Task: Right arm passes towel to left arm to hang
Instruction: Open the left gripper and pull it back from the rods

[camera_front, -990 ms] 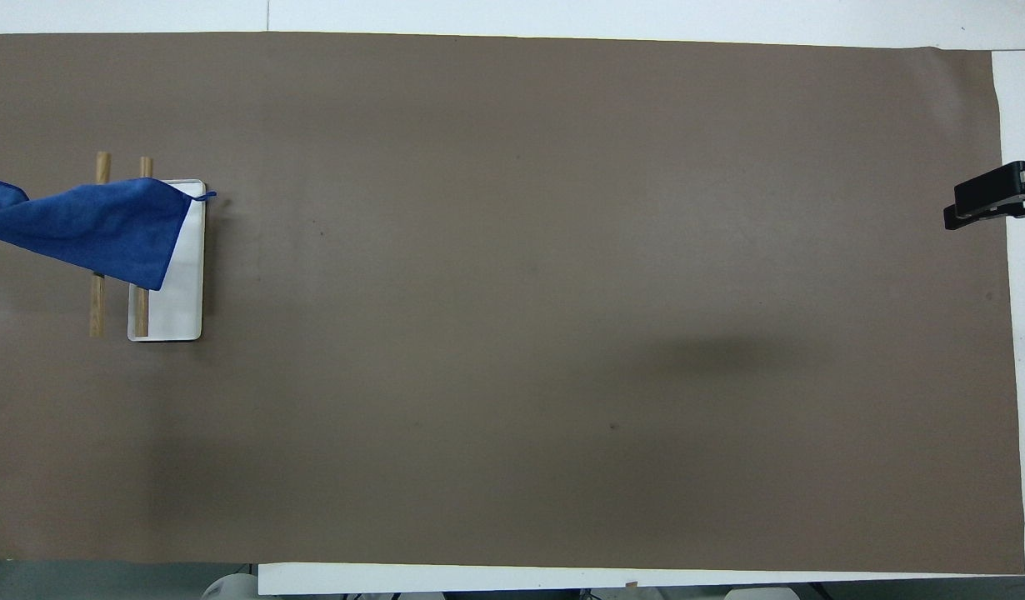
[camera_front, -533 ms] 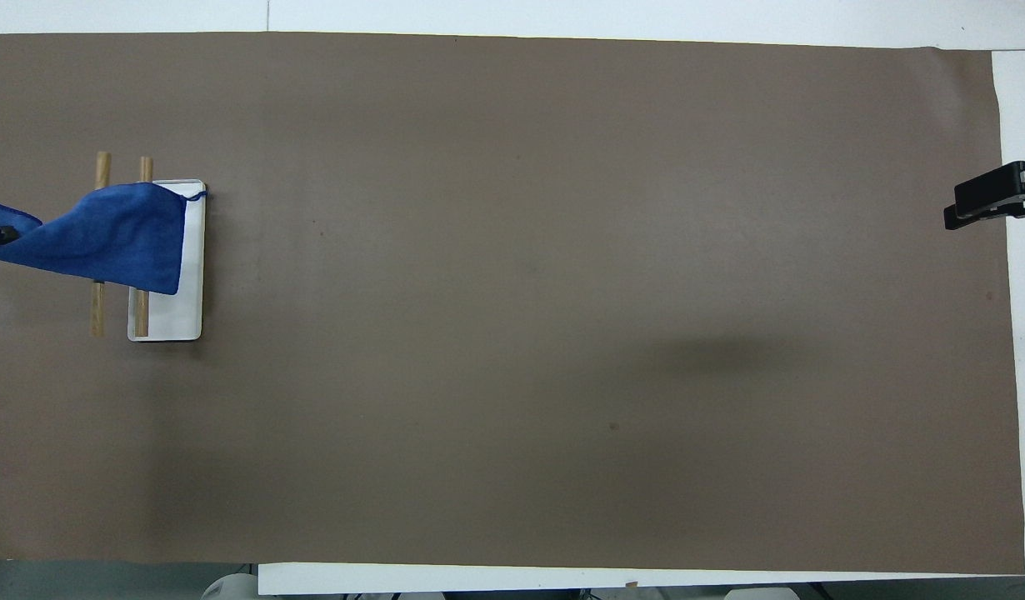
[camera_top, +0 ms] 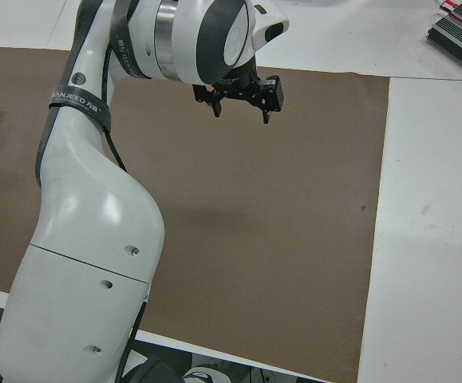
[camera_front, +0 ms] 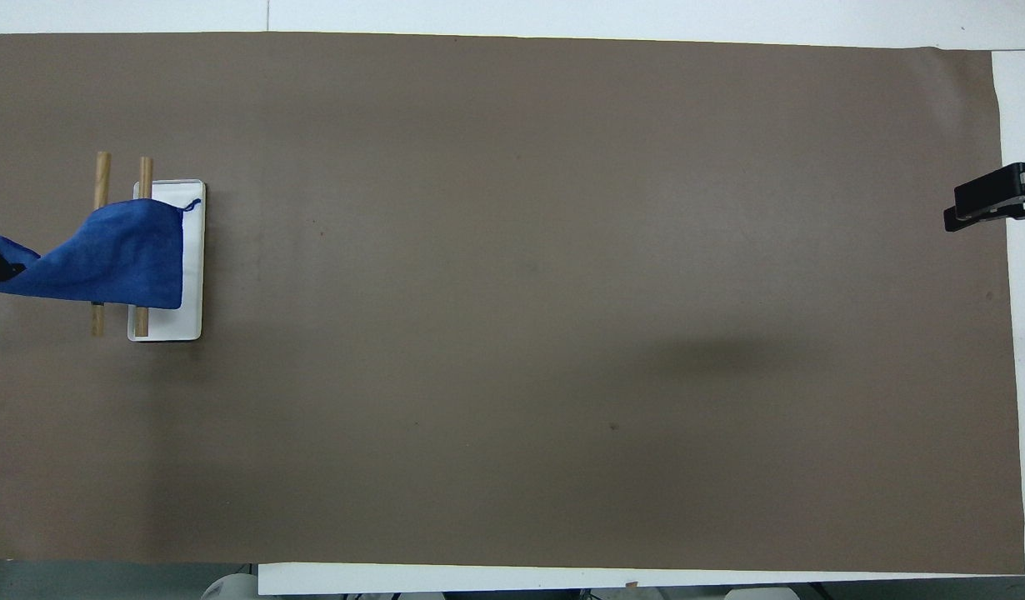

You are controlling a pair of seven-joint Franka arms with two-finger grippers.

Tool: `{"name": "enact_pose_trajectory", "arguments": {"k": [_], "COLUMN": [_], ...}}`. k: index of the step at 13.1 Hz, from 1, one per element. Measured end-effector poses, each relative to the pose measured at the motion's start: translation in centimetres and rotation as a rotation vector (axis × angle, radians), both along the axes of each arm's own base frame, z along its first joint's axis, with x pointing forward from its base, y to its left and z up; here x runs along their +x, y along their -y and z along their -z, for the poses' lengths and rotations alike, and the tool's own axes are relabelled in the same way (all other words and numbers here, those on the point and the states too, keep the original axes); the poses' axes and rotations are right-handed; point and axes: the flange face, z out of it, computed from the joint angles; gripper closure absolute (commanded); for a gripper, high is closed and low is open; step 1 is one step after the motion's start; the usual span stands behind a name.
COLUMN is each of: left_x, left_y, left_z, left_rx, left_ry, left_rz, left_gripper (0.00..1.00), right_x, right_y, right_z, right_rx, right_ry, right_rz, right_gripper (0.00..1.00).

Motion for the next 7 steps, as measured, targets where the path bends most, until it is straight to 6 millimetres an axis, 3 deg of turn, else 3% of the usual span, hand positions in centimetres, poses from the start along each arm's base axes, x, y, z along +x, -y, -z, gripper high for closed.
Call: {"name": "enact_pose_trajectory", "arguments": {"k": [1, 2, 5, 7], "left_x": [-0.1, -0.2, -0.1, 0.6], "left_y": [-0.2, -0.5, -1.2, -1.5], "left_z": [0.1, 0.0, -0.9, -3.2], "left_rx": [0.002, 0.004, 0.024, 0.069], "left_ry": [-0.002, -0.001, 0.015, 0.034], "left_rz": [0.000, -0.004, -0.003, 0.016], "left_gripper": [0.20, 0.00, 0.00, 0.00], "right_x": [0.0, 0.0, 0.0, 0.0], "right_y": [0.0, 0.0, 0.0, 0.0], "right_z": [0.0, 0.0, 0.0, 0.0], "right_rx": [0.000, 0.000, 0.000, 0.000], "right_ry": [0.000, 0.000, 0.000, 0.000], "right_rz": [0.000, 0.000, 0.000, -0.004], "right_gripper": [0.00, 0.00, 0.00, 0.00]}}
